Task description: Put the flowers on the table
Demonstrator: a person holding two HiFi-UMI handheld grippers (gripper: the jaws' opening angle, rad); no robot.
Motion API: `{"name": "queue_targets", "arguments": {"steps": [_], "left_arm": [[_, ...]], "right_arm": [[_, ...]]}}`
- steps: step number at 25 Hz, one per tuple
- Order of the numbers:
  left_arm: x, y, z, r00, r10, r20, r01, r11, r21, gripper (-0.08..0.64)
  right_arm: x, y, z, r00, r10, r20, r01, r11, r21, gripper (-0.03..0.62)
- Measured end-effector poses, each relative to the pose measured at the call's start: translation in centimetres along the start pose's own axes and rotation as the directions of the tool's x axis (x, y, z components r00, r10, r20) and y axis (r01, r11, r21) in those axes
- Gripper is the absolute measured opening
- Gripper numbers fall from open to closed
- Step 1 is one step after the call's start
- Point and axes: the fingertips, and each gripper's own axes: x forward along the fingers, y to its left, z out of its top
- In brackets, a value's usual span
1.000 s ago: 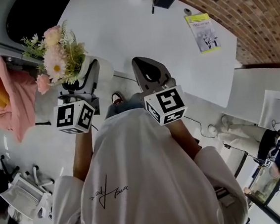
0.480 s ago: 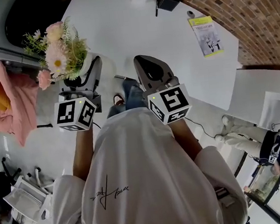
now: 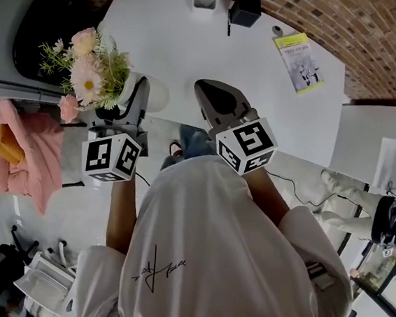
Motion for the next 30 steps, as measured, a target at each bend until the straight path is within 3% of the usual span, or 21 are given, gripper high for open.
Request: {"name": "queue_targets", "arguments": {"steps": [30], "left_arm": [[11.8,3.4,-0.4,0.997,0.070,-0.034,-0.070,0.998,-0.003,0.342]], "right_arm": [[7.8,-7.6,0.8,0.994,0.094,-0.058,-0.092,0.995,0.028,0.025]]}}
